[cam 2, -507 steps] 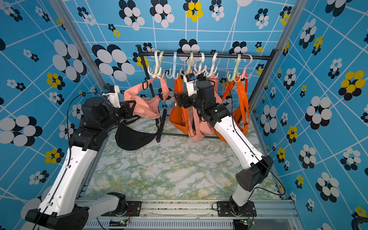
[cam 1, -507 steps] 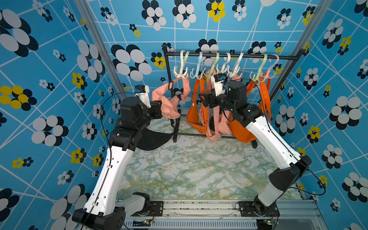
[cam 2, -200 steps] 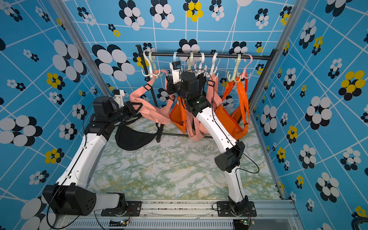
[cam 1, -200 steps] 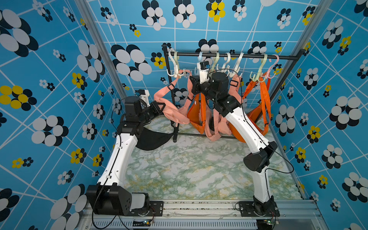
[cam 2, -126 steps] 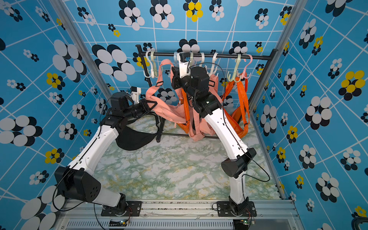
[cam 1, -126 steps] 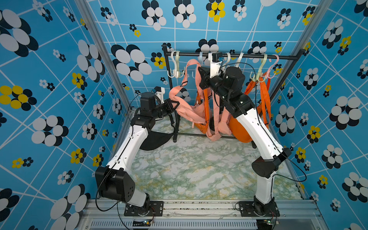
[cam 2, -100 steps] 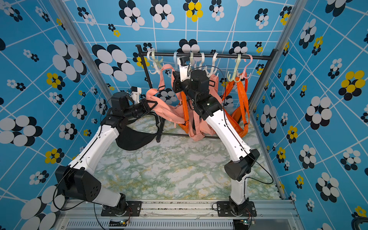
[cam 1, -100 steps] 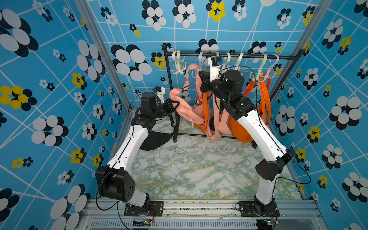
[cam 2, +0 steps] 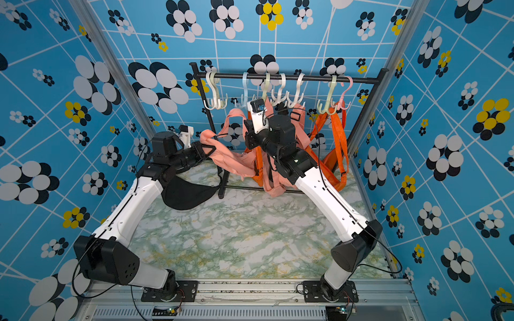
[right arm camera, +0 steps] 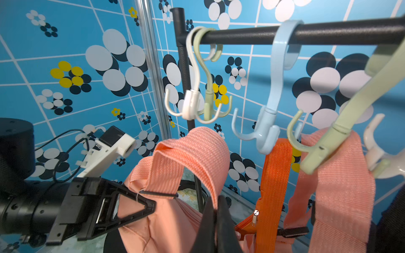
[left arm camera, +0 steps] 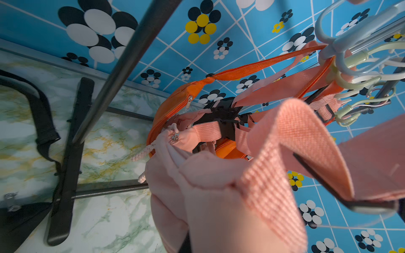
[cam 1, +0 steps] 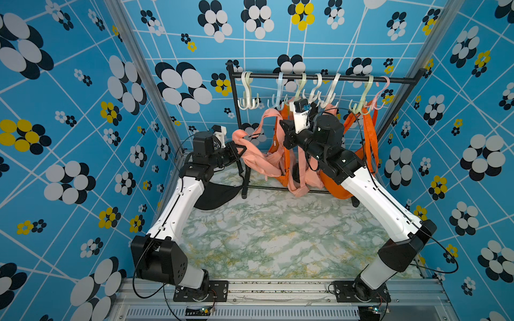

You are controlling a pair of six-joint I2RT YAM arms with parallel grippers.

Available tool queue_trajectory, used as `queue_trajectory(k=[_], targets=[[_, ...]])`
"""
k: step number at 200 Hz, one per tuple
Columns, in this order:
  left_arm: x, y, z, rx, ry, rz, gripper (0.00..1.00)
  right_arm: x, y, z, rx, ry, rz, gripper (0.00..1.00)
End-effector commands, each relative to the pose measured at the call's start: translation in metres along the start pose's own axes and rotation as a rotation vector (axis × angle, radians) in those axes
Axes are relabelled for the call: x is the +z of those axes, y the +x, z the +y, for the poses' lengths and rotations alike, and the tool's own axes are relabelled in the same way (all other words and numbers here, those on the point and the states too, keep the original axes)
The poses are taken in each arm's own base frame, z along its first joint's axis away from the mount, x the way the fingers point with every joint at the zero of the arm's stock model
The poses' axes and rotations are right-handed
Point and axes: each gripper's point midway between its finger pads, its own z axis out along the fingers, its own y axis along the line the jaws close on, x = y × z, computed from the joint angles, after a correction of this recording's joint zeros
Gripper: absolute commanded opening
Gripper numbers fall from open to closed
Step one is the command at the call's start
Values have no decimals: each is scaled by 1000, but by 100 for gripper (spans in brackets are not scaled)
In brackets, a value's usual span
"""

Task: Take the bag off the hook
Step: Place the bag at the center of the board.

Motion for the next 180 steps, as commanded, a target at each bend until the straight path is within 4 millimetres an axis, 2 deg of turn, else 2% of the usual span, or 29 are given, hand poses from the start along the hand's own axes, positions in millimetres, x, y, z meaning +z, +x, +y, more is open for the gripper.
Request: queue_trajectory(k=[1,34,74,99,117,142,165,180], targets=[[-47,-3,15,59,-145,-53,0,-5,-3,21,-57,-48,-19,0],[-91,12,50,9,-288,-61,0,-12,11,61,-70,-139,20,0],[-149,40,117,-113,-600,-10,0,-43,-14,131,-30,-371,-41,0],[-178,47,135,-208,-640,-33,0,-56,-19,163,-19,-497,-50,0],[-194,55,148,-252,-679,-37,0,-58,-17,178,14,-578,-40,1],[-200,62,176,-332,-711,-33,0,-33,10,181,34,-544,18,0],[-177,72,205,-447,-640,-29,0,7,54,181,59,-461,124,0],[-165,82,231,-507,-642,-32,0,29,82,185,68,-442,203,0]])
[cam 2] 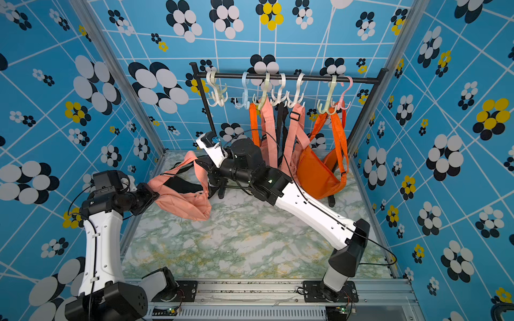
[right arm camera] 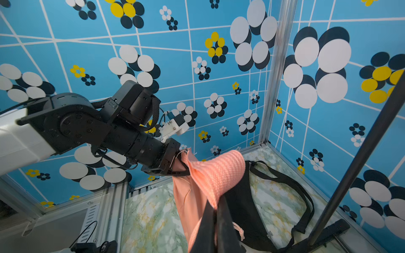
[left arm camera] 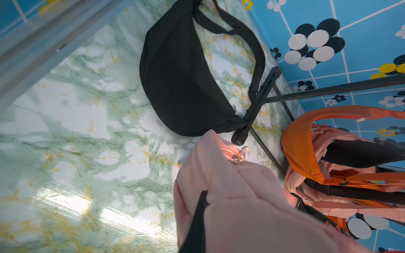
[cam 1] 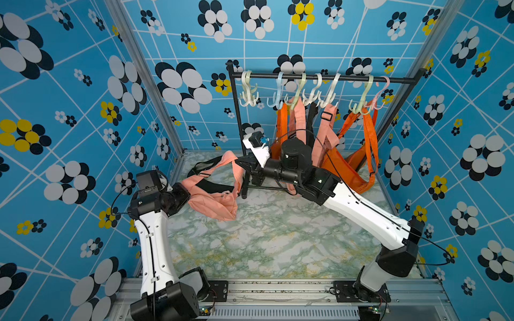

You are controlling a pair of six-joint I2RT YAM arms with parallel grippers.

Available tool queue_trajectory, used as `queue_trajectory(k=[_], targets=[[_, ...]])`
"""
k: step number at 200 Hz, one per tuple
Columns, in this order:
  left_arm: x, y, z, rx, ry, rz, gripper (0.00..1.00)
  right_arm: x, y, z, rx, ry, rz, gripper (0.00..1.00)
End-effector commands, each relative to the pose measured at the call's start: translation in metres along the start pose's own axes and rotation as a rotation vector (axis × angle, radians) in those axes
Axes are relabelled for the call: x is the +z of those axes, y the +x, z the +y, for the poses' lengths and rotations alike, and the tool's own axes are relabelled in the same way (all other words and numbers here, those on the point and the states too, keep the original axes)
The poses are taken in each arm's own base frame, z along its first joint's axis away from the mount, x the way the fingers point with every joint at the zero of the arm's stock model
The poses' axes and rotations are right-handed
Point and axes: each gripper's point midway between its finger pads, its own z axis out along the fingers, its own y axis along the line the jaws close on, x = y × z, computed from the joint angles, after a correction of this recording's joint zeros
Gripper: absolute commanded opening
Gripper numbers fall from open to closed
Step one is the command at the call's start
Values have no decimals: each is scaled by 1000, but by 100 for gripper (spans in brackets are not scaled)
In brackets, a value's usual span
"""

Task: Take the bag off the hook
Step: Place the bag at the center of the board.

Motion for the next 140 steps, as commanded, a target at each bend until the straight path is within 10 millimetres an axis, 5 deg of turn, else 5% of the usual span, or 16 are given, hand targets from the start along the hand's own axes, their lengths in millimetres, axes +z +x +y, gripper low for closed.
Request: queue_trajectory(k=[1,50,91,115,140], targets=[[40,3,22,-106,8,45,0,35,31,-20,70,62,80,0],[99,-11,53,-195,-41,62,0,71,68,-36,127,72,113,0],[115,-30,60,-172,-93,65,4,77,100,-60,168,121,153,0],[114,-39,64,-149,-135,49,34,82,127,-69,217,124,214,0],[111,-45,65,-142,-149,31,75,87,154,-73,273,114,266,14]])
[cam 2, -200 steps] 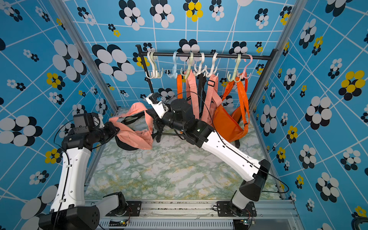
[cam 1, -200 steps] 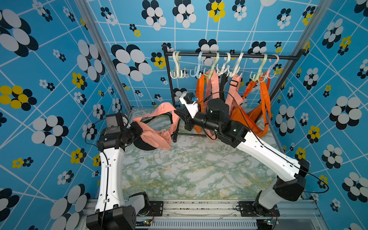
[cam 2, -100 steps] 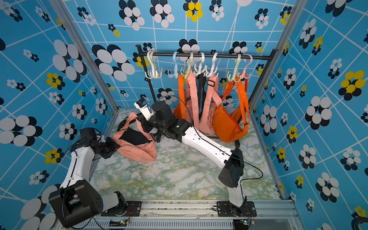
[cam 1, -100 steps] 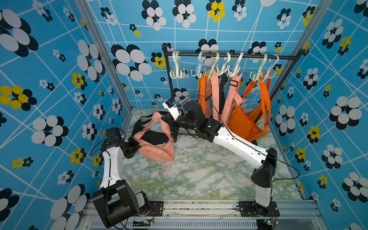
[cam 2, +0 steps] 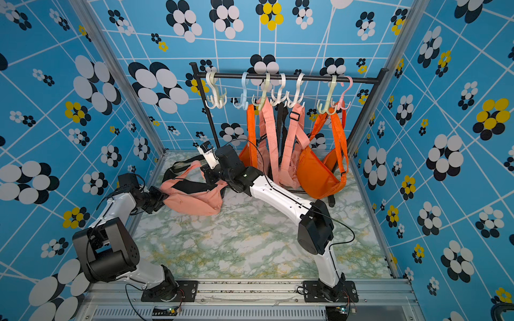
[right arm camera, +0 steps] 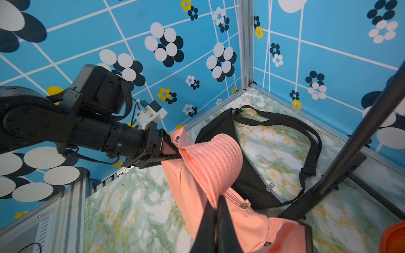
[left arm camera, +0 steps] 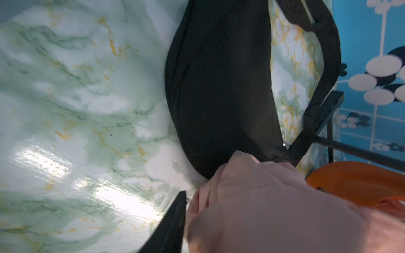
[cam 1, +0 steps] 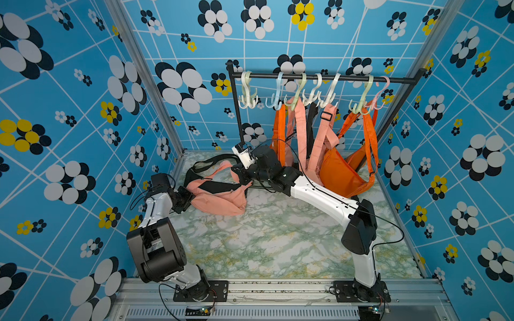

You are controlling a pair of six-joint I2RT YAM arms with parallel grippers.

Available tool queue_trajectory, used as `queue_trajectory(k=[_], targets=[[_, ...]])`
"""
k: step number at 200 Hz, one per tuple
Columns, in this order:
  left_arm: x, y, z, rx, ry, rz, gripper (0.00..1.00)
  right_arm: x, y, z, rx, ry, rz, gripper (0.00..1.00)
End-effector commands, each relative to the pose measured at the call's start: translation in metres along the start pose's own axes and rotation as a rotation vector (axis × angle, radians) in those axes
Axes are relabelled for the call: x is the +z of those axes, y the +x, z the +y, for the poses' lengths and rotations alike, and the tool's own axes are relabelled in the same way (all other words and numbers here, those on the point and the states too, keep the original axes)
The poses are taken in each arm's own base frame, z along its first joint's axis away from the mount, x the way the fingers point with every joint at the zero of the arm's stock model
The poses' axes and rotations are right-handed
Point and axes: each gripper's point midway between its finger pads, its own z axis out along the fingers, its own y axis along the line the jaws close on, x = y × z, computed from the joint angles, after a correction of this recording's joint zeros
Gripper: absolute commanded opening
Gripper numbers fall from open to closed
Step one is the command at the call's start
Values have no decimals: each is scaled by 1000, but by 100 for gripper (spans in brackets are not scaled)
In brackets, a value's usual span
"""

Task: Take the bag off the hook
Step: Place the bag at the center of the board.

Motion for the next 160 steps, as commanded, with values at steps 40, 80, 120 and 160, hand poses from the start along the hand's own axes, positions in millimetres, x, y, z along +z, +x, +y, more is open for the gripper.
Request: queue_trajectory(k=[40,80,120,160], targets=[[-4,-5,13,8,-71,-24,99,25,56,-16,127,-33,137,56],[-8,4,24,13,-105,-23,99,28,85,-24,167,-37,214,77],[-20,7,26,23,-121,-29,99,29,107,-28,200,-60,277,83],[-41,10,36,-31,-96,-48,99,33,133,-27,248,-101,341,88]])
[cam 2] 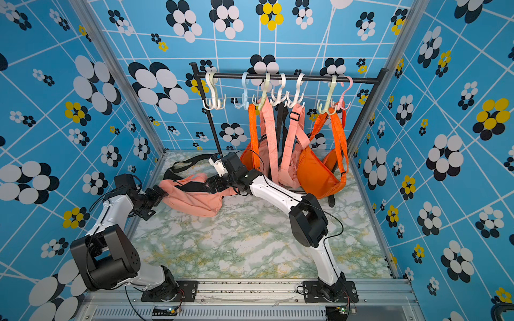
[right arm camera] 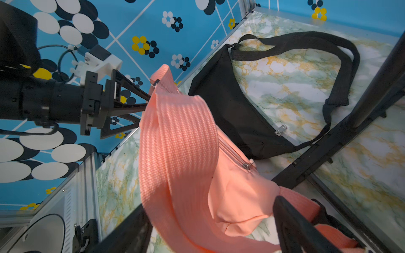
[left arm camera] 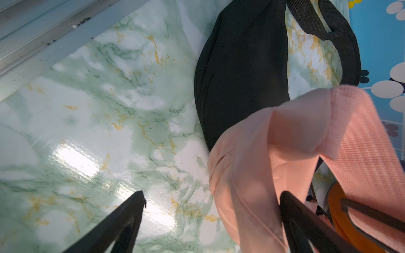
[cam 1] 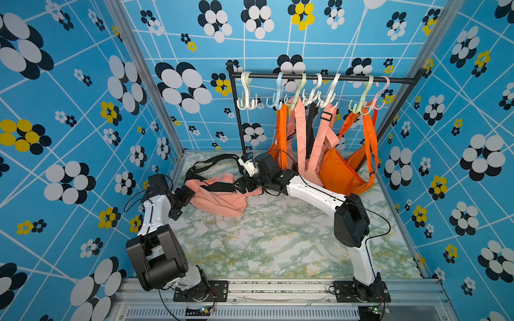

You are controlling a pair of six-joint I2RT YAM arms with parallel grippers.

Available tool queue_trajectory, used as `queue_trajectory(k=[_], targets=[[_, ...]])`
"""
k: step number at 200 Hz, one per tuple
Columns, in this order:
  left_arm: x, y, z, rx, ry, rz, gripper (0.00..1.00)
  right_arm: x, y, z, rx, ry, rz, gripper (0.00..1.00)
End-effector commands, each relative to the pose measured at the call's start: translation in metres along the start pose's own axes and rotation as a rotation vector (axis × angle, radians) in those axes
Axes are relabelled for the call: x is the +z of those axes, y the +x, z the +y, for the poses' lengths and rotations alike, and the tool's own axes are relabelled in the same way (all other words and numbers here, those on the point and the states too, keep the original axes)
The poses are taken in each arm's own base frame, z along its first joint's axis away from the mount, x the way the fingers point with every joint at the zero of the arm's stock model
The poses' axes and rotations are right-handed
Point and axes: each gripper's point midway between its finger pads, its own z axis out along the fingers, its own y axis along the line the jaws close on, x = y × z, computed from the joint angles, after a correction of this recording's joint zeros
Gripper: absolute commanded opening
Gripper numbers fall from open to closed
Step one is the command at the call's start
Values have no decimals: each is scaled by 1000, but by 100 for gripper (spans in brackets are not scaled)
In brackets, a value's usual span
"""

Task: Take the bag off the hook
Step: Place the bag at the center of the board.

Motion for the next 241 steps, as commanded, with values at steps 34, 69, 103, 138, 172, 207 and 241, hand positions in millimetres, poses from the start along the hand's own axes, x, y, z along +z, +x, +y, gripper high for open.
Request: queue_trajectory(k=[34,69,103,138,172,207,241], targets=[[-31,8,12,-75,59,-21,99,34,59,-12,102,-53,147,83],[-27,22,2,-110,148,26,99,51,87,-23,110,-20,206,81],[-22,30,-5,-104,188,31,99,65,115,-29,93,18,269,80],[-3,39,-15,-76,176,70,99,71,132,-30,93,37,296,78],[14,34,-17,-96,175,73,99,67,138,-33,88,53,308,75],[23,27,-29,-88,194,69,99,66,146,-33,87,59,323,75],[32,26,-41,-52,192,81,100,66,149,-28,77,56,332,77]])
